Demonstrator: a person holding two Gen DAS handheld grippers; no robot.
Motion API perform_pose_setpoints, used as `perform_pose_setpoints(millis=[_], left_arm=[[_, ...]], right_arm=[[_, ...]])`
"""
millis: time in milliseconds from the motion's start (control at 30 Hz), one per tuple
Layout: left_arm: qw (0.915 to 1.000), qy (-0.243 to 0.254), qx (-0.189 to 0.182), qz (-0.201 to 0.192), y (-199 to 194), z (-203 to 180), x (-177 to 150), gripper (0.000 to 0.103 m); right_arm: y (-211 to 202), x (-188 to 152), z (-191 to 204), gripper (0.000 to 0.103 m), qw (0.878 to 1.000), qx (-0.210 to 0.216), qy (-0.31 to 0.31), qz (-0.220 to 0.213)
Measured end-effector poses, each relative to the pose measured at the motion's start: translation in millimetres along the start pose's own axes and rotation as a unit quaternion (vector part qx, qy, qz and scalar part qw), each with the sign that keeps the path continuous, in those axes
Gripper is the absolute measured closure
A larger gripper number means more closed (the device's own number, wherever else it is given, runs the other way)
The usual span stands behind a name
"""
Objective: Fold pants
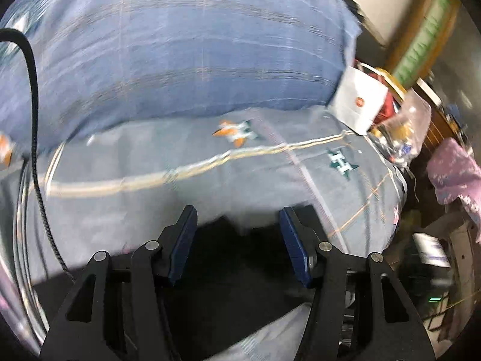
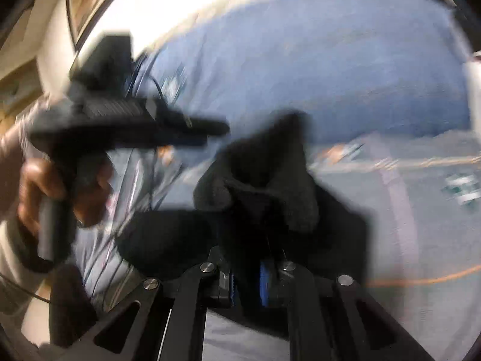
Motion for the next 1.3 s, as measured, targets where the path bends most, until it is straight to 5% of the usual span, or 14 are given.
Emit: perform_pose_setpoints(millis=[67,233,333,500,700,833,1033,1300], left_arm=[[0.9996,-0.023,0.010,0.008,-3,20,-22,0.046],[0.9975,-0.069,-0.003,0.016,-3,36,-60,0.046],[0.9960,-0.083,-0.025,0.021,5,29,-69,0.046],[0.9966,-0.074,-0.035,-0.007,13,-2,-72,0.046],[0.9938,-0.067,0.086,0.022,46,4,-87,0.046],[0.9930,-0.087,0.077,0.018,41,12,-99,0.046],[0.9925,-0.103,0.066,0.008,17,17,-110,0.046],[0.9850,-0.109,0.131,-0.027,-39,48,-129,0.046]], right_arm=[[26,-15,7,0.065,0.998,0.011,0.002,0.054],[-16,-4,22,0.063,0.998,0.056,-0.003,0.016],[-45,6,-9,0.060,0.999,0.012,0.026,-0.021],[-40,10,-56,0.067,0.995,-0.036,0.086,-0.020],[5,6,-71,0.068,0.993,-0.087,0.071,0.024],[-1,11,-60,0.069,0.994,-0.100,0.044,0.024],[-12,19,-24,0.069,0.999,-0.040,0.022,0.000],[49,-1,17,0.068,0.995,-0.074,-0.044,0.052]])
Point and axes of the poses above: each gripper's, at about its wrist camera, not at the fingertips, and y roughly the way its jaws point, z to its left, x to its top, the point moved 7 cm from there along y, roughly the way its jaws point, and after that the axes turned 1 degree about -x, right-handed, at the moved point
